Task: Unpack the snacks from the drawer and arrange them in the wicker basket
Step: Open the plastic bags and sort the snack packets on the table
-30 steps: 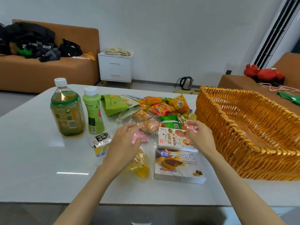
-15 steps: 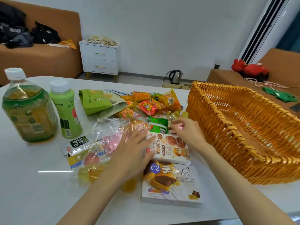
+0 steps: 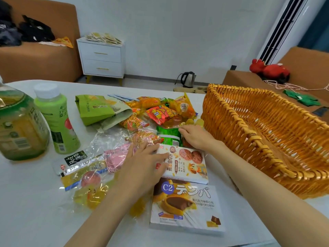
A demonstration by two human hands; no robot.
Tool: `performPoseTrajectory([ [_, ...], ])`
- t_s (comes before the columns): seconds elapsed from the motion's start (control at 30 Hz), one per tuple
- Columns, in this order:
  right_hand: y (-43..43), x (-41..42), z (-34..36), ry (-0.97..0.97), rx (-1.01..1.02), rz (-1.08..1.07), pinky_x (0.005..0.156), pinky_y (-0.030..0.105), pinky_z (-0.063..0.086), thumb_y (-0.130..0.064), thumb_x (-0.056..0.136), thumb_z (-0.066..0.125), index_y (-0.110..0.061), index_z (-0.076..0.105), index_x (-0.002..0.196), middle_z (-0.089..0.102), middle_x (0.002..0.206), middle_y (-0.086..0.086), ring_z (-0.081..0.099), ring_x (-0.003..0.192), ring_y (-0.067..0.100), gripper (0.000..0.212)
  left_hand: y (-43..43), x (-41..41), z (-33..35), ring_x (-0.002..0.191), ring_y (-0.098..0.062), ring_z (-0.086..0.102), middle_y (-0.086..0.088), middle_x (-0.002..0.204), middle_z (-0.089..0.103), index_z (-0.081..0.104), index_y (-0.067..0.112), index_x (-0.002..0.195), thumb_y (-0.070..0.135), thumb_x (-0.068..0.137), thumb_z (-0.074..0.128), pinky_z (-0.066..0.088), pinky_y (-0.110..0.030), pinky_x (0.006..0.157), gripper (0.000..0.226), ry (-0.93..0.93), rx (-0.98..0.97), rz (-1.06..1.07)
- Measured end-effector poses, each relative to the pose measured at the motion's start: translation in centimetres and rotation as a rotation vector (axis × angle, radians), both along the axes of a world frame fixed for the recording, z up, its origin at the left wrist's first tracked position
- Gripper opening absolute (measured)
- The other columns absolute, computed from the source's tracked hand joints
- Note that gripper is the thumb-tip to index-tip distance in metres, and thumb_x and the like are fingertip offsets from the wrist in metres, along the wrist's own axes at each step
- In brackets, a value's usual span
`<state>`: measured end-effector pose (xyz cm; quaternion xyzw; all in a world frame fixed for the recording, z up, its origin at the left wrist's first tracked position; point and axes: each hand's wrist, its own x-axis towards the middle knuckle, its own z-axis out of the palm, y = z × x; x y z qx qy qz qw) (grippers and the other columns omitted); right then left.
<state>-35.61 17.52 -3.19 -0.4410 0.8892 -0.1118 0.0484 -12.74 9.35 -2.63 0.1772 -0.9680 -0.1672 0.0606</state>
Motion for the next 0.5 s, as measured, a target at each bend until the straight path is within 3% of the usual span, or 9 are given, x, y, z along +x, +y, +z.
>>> performPoseTrajectory([
  [0.1, 0.3, -0.9, 0.7, 0.087, -0.195, -0.126, 0.073, 0.033, 0.048, -0.028, 0.102, 0.038, -0.023, 0.06, 0.125, 0.066, 0.118, 0.004, 0.059, 0.096, 0.022, 0.032, 0.2, -0.1, 0.1, 0.148, -0.015, 0.005, 0.015, 0.157, 0.022, 0.041, 0.05, 0.137, 0.052, 0.098, 0.037, -0.008, -0.045, 0.117, 0.04, 0.029, 0.013, 0.003],
  [0.17, -0.1, -2.0, 1.1, 0.105, -0.304, -0.216, 0.082, 0.035, 0.05, -0.019, 0.1, 0.044, -0.016, 0.061, 0.123, 0.062, 0.123, 0.007, 0.058, 0.105, 0.024, 0.029, 0.2, -0.3, 0.3, 0.148, -0.015, 0.006, 0.014, 0.157, 0.023, 0.042, 0.049, 0.136, 0.052, 0.097, 0.038, -0.01, -0.044, 0.117, 0.04, 0.042, 0.03, -0.004],
  [0.23, -0.8, -3.1, 1.1, 0.066, -0.251, -0.269, 0.094, 0.04, 0.048, -0.018, 0.099, 0.045, -0.01, 0.056, 0.127, 0.056, 0.13, 0.012, 0.053, 0.116, 0.029, 0.032, 0.1, -0.4, 0.4, 0.148, -0.014, 0.006, 0.014, 0.157, 0.024, 0.045, 0.049, 0.135, 0.052, 0.096, 0.04, -0.01, -0.044, 0.117, 0.039, 0.057, 0.047, -0.012],
  [0.5, -2.4, -4.5, -0.5, 0.031, -0.064, -0.366, 0.094, 0.047, 0.041, -0.02, 0.1, 0.043, -0.008, 0.027, 0.138, 0.05, 0.131, 0.021, 0.038, 0.123, 0.039, 0.043, -0.6, -0.2, 0.1, 0.147, -0.012, 0.008, 0.016, 0.156, 0.024, 0.047, 0.05, 0.133, 0.051, 0.096, 0.044, -0.009, -0.042, 0.117, 0.037, 0.08, 0.098, -0.014],
])
